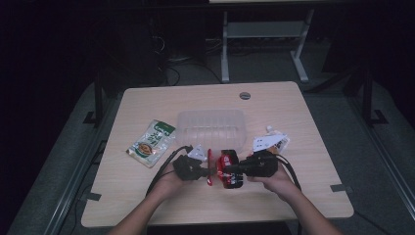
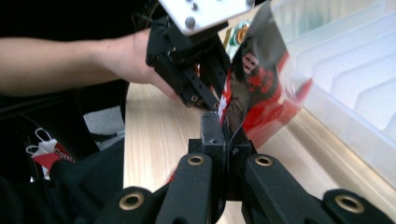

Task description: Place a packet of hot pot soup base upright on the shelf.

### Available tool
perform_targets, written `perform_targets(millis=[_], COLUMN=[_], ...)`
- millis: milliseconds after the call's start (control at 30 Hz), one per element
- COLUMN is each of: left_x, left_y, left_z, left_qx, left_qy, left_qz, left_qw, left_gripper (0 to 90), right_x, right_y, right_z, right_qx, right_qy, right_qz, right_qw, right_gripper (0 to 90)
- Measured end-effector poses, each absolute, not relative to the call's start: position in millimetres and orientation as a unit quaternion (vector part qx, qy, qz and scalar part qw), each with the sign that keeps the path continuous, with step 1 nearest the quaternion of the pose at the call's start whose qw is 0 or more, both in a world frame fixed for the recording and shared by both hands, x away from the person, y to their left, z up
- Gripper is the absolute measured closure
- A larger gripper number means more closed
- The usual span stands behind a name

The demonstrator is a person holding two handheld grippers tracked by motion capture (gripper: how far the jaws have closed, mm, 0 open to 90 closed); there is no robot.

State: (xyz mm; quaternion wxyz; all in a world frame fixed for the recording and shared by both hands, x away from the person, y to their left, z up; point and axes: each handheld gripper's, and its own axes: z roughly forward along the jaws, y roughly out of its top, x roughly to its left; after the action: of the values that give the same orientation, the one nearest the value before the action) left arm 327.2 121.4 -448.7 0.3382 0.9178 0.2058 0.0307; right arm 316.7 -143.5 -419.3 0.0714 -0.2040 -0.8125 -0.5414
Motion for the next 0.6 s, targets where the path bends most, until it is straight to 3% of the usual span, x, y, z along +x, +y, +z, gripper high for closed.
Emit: perform_targets(millis=[267,300,600], left_x=[320,319,303], left_y=[141,145,180], left_z=[-434,-432,-429], left_qx=[0.909,0.910,0.900], left_qy=[0.211,0.211,0.244], left_qz=[0.027,0.022,0.022], left_qw=[0.358,0.355,0.362], left_gripper=[88.8,83.9,67.4], right_x=[317,317,317], right_y=[-152,-152,-153], right_z=[-413,-412,-407], right_qx=[-0.206,-0.205,-0.206], right_qy=[-0.802,-0.801,-0.801], right_qz=[-0.557,-0.559,-0.559], right_qw=[0.067,0.065,0.061], right_gripper=[90.0,90.0,90.0])
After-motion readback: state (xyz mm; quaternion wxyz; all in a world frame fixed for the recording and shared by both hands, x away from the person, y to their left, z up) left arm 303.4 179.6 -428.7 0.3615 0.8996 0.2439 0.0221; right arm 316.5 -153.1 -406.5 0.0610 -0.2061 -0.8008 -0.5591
